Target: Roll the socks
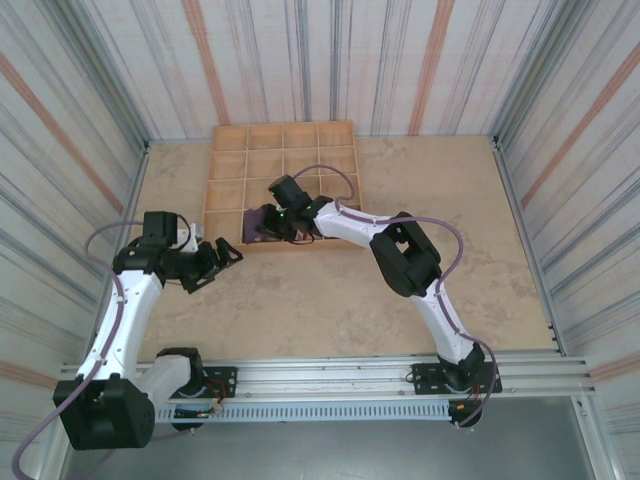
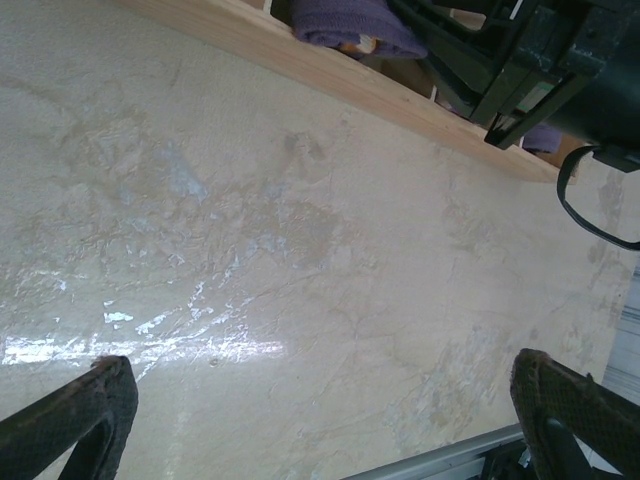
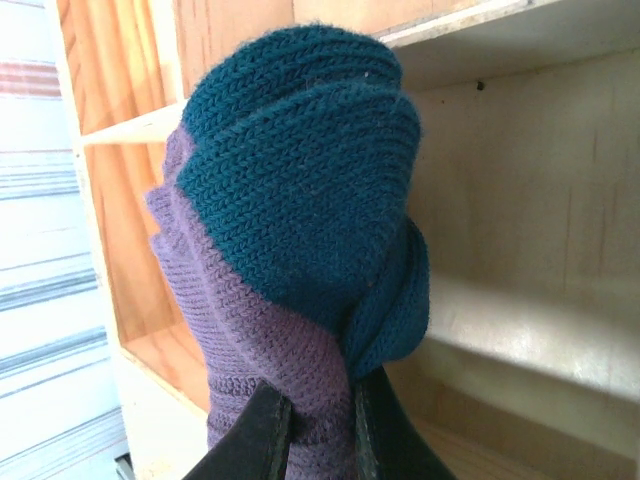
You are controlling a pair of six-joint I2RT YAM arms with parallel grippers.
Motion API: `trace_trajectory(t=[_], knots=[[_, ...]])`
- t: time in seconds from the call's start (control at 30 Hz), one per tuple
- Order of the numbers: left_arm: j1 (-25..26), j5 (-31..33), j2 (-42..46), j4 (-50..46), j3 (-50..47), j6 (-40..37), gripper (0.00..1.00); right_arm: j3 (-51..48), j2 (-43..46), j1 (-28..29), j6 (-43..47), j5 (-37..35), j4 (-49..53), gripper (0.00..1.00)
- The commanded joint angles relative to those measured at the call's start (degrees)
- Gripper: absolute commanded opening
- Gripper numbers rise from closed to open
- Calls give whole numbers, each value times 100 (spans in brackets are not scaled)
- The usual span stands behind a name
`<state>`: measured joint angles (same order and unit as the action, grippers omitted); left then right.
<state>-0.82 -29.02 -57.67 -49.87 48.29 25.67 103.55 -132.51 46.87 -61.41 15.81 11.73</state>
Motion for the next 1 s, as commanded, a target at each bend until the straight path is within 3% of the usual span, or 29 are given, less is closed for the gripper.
trace_trajectory(t=[0.0, 0.5, 0.83, 0.97], knots=[[-52, -149, 118, -87, -42, -124, 99, 209, -264, 62, -204, -59, 206, 0], [-52, -165, 90, -76, -65, -95, 99, 682, -710, 95, -220, -88, 866, 1], [-59, 53, -91, -174, 244, -252, 99, 519, -149, 95, 283, -424, 881, 45], [-48, 238, -248, -76, 435, -317, 99, 459, 144, 101, 506, -564, 837, 56]])
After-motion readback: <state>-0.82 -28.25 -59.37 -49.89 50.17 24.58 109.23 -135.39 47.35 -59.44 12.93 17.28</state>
